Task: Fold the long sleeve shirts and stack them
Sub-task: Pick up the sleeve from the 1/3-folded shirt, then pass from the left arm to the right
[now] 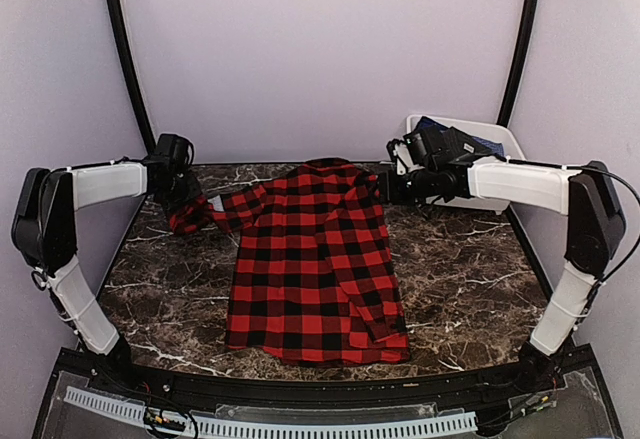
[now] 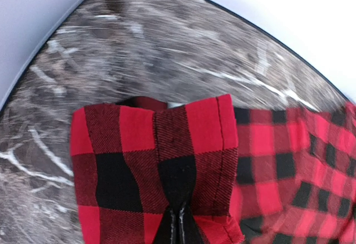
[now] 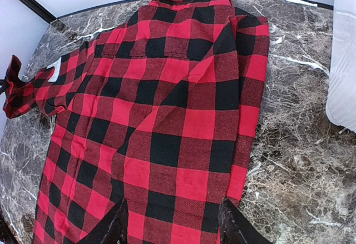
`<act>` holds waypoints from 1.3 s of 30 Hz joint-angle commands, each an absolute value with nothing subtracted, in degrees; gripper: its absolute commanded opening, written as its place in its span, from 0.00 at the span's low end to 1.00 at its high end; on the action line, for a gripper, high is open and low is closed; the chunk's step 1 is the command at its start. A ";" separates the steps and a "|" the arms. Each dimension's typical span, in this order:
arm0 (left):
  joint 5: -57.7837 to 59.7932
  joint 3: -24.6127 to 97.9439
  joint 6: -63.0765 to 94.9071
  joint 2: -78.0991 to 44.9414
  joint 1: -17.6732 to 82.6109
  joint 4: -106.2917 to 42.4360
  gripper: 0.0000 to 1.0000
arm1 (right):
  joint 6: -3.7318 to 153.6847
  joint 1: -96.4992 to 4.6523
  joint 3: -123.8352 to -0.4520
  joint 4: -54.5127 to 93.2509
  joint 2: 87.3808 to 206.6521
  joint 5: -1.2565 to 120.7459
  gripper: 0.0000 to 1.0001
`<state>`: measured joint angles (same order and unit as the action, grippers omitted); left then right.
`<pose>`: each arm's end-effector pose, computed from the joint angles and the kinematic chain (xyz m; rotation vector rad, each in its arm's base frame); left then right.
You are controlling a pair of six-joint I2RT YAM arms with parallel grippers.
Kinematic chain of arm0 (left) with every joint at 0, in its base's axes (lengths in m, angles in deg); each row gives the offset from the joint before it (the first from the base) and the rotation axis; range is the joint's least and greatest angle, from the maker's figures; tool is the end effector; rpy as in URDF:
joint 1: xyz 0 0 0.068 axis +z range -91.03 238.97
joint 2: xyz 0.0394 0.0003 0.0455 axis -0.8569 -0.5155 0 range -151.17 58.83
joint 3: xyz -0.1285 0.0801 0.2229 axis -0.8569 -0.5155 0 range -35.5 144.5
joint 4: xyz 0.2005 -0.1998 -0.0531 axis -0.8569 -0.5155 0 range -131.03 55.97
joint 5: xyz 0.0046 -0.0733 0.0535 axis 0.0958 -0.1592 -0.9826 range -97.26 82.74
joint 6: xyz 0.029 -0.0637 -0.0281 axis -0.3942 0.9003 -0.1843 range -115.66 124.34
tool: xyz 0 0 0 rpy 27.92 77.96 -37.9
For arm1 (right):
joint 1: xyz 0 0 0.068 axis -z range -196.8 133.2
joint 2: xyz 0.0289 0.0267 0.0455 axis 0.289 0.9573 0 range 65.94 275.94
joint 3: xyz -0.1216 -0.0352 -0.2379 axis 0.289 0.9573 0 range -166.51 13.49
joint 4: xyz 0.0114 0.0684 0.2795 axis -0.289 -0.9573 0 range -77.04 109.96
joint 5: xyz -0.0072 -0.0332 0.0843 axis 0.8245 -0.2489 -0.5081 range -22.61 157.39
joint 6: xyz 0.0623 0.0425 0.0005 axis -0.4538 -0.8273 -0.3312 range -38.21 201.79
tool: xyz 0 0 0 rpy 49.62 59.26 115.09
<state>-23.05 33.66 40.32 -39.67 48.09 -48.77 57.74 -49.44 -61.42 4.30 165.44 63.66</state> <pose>0.4188 -0.0627 0.1955 -0.6324 2.2175 -0.0949 0.3693 0.2414 0.2225 -0.2107 2.3329 0.5826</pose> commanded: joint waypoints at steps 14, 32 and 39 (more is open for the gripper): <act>8.64 31.91 30.84 -34.75 33.31 -37.72 0.00 | 41.64 -55.14 -53.80 37.37 168.03 41.48 0.59; 14.80 28.90 32.56 -36.66 29.22 -34.22 0.00 | 28.21 -60.95 -59.78 52.99 182.18 42.75 0.77; 17.21 29.19 32.15 -38.04 28.11 -34.21 0.00 | 28.00 -61.97 -62.70 47.43 183.78 46.48 0.85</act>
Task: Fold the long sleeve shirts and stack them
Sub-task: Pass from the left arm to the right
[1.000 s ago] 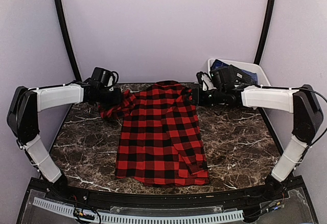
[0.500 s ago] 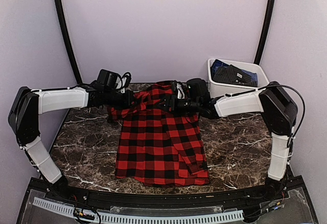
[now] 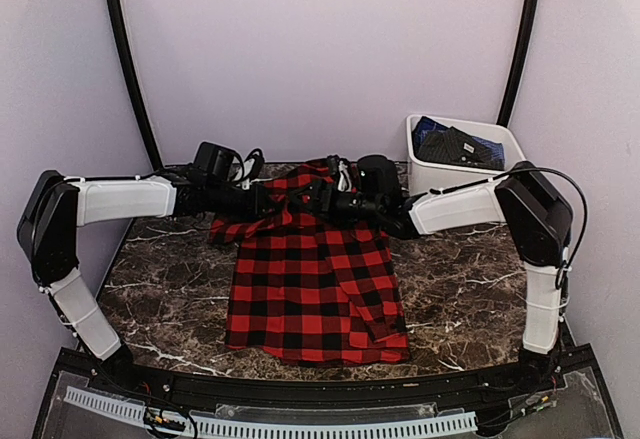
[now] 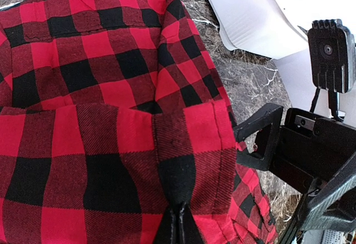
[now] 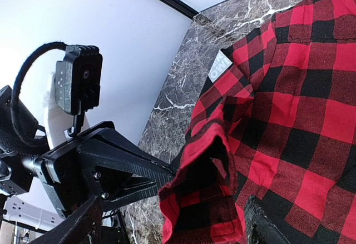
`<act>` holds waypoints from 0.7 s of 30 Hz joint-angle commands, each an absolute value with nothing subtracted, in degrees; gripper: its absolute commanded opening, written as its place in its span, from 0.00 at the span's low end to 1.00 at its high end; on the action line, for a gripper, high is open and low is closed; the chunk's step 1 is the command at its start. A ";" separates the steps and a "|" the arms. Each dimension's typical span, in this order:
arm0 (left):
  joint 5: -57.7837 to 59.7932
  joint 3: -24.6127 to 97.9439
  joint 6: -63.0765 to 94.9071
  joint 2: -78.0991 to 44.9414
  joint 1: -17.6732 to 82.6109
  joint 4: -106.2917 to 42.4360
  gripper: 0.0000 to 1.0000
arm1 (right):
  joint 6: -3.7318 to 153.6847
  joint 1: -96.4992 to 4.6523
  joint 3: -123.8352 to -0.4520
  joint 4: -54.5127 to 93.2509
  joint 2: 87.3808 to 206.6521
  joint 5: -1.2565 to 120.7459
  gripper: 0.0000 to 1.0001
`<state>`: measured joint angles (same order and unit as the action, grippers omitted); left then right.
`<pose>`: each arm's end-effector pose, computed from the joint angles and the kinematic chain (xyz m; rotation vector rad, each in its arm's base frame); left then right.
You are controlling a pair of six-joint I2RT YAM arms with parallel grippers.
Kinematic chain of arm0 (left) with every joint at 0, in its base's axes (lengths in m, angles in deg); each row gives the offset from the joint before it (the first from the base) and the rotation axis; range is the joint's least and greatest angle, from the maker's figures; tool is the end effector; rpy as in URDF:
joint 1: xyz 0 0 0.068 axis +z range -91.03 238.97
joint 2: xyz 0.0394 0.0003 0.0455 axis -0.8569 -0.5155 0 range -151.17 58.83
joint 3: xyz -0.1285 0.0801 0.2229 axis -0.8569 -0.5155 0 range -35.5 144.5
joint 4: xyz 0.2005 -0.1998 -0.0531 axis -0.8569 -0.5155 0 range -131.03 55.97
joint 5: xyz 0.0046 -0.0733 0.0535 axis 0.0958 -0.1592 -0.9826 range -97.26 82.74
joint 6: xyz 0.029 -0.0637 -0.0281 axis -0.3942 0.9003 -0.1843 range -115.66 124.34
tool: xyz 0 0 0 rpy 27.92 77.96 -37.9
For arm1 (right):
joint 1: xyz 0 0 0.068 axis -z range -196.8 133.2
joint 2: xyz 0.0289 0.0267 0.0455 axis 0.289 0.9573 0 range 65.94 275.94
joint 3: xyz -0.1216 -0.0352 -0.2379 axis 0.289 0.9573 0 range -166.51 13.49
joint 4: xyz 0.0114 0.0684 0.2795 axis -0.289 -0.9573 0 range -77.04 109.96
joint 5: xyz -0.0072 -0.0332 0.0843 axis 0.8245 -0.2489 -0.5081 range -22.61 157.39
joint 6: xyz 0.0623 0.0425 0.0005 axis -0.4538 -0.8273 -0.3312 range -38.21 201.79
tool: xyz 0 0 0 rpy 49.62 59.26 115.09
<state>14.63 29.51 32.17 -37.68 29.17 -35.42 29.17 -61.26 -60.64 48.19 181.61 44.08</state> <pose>0.3575 -0.2319 0.2085 0.2759 2.2502 -0.9734 0.3435 0.3722 0.1816 -0.1883 2.0747 1.4995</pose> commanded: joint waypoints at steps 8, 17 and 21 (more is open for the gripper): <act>18.08 29.09 31.67 -38.91 27.09 -34.20 0.00 | 30.16 -61.88 -66.57 44.10 186.71 47.35 0.76; 19.18 29.44 32.02 -39.70 26.70 -34.21 0.00 | 30.61 -61.87 -65.51 42.93 185.56 48.06 0.22; 18.95 30.25 32.17 -39.60 26.63 -35.57 0.00 | 31.92 -61.88 -66.49 41.02 185.00 48.32 0.00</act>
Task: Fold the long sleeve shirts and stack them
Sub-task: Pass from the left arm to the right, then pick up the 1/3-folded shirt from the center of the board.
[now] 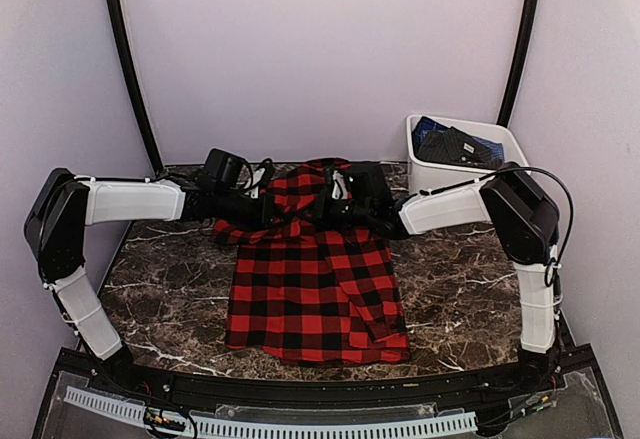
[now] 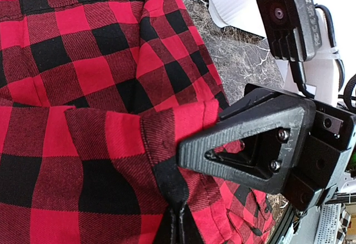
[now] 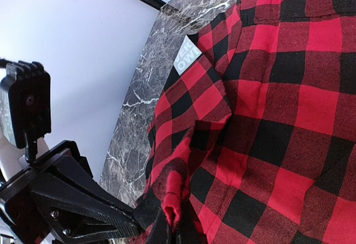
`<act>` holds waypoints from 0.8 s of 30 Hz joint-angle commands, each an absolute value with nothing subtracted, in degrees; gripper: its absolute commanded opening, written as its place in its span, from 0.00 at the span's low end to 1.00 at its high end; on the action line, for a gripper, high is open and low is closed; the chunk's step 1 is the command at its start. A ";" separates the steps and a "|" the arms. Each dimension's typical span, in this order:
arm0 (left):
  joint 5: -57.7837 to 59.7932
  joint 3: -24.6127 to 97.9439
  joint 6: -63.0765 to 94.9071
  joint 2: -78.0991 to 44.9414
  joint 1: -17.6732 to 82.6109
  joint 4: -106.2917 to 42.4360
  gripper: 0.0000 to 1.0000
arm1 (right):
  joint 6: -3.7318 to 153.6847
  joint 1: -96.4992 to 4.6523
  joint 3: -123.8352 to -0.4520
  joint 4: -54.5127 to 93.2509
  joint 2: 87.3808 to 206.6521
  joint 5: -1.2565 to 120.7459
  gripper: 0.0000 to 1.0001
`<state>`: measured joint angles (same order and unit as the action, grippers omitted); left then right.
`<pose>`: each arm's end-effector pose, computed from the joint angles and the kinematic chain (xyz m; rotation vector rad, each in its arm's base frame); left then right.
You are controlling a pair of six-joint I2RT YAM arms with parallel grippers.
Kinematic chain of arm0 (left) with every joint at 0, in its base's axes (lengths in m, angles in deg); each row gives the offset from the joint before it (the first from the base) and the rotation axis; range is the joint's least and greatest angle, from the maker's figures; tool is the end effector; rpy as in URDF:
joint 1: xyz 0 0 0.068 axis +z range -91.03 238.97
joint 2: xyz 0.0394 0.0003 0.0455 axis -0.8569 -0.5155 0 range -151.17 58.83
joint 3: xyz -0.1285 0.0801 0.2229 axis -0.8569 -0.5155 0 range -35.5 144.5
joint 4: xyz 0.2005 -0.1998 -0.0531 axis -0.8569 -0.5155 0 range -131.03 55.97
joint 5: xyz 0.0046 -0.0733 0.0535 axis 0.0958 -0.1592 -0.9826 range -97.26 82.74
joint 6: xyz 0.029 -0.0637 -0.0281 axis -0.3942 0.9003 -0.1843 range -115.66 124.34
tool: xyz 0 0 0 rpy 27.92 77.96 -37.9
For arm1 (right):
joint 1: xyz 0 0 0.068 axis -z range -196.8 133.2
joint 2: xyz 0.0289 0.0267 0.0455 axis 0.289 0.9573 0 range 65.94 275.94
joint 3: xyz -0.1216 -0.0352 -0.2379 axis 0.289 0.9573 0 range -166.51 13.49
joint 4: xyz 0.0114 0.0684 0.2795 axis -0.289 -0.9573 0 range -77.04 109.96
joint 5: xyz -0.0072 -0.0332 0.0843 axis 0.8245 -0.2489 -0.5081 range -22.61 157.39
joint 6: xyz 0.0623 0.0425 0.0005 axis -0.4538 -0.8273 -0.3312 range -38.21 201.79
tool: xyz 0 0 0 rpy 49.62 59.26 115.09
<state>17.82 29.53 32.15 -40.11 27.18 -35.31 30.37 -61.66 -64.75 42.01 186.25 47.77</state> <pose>0.3498 -0.2484 0.1924 0.3459 2.2964 -1.0397 0.3537 0.3820 0.1540 -0.1381 2.1837 1.3829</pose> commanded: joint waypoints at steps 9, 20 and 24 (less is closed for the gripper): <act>12.49 30.10 35.72 -32.69 26.62 -46.74 0.29 | 39.45 -61.73 -70.61 33.77 182.20 52.51 0.00; 4.11 18.89 45.27 -20.76 26.63 -61.37 0.31 | 48.47 -61.25 -80.09 24.75 182.57 54.62 0.00; 6.13 11.27 49.50 -16.16 26.63 -63.70 0.30 | 50.46 -60.80 -81.82 22.73 182.57 54.55 0.00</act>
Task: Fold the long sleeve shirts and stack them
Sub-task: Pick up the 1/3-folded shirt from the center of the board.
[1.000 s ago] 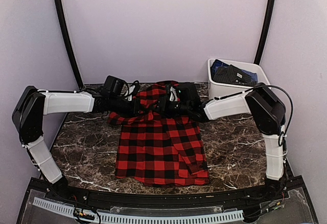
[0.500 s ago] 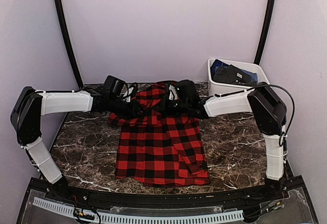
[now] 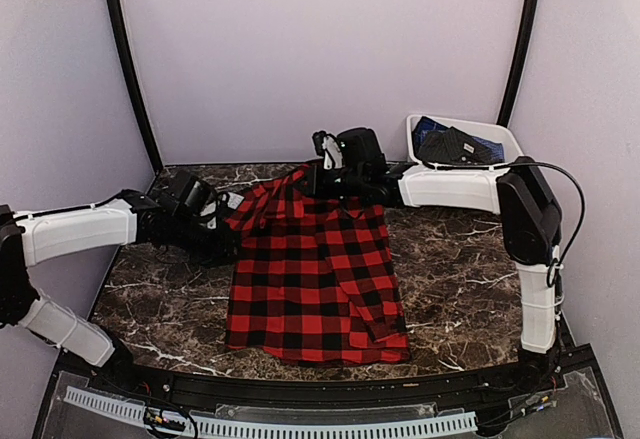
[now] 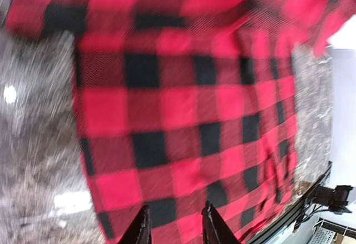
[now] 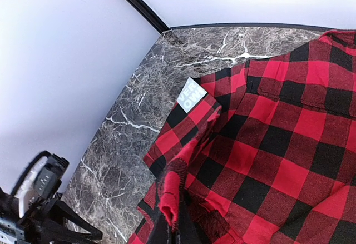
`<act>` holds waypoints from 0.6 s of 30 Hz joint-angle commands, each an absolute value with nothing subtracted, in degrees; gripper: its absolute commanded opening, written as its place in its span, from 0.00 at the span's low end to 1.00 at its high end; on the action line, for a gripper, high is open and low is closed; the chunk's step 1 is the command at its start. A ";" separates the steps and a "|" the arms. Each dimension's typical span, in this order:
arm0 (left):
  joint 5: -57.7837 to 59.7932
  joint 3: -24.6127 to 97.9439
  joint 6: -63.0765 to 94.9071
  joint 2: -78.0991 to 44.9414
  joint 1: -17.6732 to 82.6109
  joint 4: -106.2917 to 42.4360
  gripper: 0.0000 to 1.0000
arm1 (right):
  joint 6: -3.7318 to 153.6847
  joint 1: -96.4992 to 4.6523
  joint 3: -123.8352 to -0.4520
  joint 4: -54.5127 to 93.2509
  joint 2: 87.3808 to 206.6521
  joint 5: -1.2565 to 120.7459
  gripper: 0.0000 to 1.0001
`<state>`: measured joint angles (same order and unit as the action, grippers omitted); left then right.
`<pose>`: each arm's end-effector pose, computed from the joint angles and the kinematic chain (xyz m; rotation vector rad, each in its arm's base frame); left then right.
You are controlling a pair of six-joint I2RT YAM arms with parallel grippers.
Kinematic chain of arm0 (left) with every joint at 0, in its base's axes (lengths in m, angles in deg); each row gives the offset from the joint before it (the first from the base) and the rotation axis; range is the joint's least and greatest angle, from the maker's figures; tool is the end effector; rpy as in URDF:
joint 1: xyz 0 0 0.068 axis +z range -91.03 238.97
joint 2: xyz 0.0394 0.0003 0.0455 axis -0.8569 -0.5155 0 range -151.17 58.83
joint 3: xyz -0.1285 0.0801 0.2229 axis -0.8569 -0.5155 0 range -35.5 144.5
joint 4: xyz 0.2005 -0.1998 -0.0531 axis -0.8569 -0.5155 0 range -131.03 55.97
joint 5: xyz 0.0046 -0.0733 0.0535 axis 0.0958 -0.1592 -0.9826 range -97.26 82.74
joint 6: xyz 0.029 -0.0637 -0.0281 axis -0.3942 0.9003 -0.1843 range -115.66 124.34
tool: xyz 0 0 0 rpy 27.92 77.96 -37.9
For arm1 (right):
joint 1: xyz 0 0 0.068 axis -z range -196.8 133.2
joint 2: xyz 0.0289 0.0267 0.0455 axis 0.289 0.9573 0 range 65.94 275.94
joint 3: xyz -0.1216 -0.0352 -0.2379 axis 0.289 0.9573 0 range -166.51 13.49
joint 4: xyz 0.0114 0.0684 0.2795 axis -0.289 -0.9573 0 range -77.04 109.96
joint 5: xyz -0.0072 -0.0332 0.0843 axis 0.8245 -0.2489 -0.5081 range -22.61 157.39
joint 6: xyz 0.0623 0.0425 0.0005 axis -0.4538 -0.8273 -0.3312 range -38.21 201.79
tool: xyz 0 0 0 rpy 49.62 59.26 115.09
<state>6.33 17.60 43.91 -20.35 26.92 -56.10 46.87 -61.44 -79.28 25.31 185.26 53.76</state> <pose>0.2747 -0.1895 0.2020 -0.0517 2.5632 -0.8204 0.3775 0.3938 0.2231 -0.3497 2.0816 1.1147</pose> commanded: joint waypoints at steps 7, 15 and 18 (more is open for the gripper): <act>10.45 -1.81 55.52 -7.03 24.23 -64.78 0.29 | 53.00 -60.21 -85.47 20.15 183.03 54.30 0.00; 13.49 -7.95 61.14 -4.69 17.88 -61.35 0.28 | 54.28 -60.03 -88.64 16.72 183.03 54.01 0.00; 13.24 -8.33 62.27 -5.77 15.56 -60.70 0.27 | 54.30 -60.04 -89.51 16.15 183.18 53.95 0.00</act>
